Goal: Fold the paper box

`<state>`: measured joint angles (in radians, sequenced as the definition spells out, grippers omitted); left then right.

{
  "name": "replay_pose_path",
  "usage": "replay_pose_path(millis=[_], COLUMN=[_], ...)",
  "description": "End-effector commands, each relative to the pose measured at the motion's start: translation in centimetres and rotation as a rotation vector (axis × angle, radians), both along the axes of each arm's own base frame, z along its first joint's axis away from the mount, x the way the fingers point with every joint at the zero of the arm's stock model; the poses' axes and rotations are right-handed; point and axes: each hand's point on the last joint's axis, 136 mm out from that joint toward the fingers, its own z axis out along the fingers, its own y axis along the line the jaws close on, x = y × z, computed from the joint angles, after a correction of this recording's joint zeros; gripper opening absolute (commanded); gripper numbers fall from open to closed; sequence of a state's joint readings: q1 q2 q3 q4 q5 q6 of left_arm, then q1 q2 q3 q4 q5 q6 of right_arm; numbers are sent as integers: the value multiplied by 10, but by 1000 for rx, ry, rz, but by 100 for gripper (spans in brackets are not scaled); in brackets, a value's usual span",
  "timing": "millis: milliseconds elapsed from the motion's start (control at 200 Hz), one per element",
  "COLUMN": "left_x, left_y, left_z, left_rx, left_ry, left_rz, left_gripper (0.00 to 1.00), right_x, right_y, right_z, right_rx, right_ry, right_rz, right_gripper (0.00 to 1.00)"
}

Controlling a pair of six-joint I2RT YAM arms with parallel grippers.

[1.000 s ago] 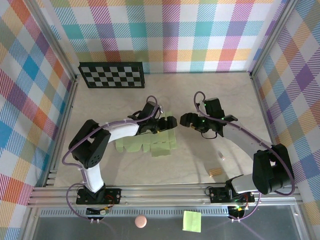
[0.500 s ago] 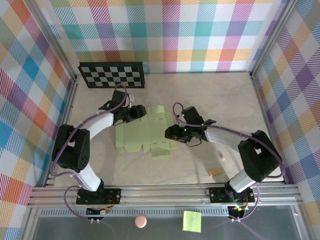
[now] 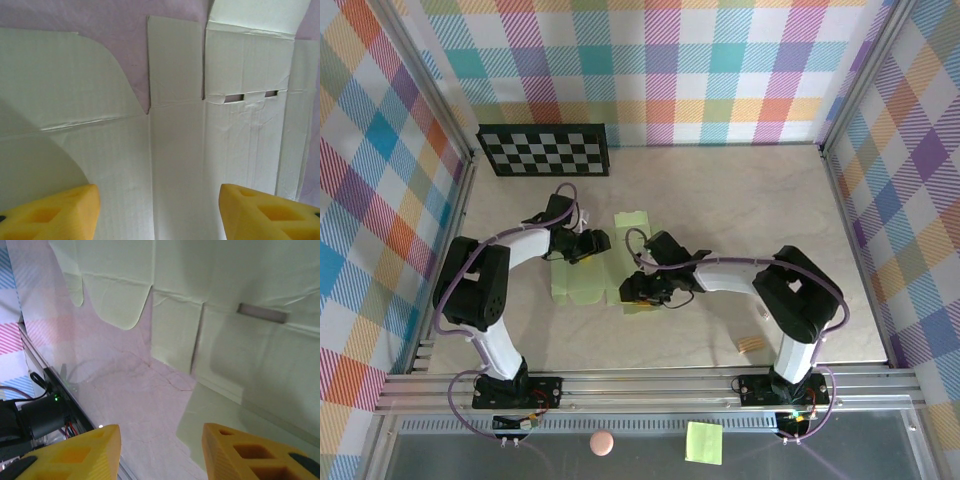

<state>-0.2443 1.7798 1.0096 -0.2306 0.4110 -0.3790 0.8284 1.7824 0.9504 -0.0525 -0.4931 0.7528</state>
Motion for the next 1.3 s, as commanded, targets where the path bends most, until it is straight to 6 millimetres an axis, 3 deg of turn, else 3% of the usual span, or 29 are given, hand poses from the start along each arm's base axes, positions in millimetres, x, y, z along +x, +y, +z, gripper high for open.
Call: replay_pose_path(millis=[0, 340, 580, 780, 985, 1295], left_x=[-4, -23, -52, -80, -104, -100], left_y=[5, 10, 11, 5, -28, -88], left_z=[-11, -14, -18, -20, -23, -18], left_rx=[-5, -3, -27, -24, -17, -90], left_ry=[29, 56, 97, 121, 124, 66], left_rz=[-14, -45, -46, -71, -132, -106], left_gripper=[63, 64, 65, 68, 70, 73], right_x=[-6, -2, 27, 65, 112, 168], right_y=[3, -57, -101, -132, -151, -155], right_z=[-7, -41, -48, -48, -46, -40], right_rx=[-18, -258, -295, -299, -296, -253], right_ry=[45, 50, 52, 38, 13, -10], right_rz=[10, -45, -118, -193, -244, -264], right_gripper=[46, 46, 45, 45, 46, 46])
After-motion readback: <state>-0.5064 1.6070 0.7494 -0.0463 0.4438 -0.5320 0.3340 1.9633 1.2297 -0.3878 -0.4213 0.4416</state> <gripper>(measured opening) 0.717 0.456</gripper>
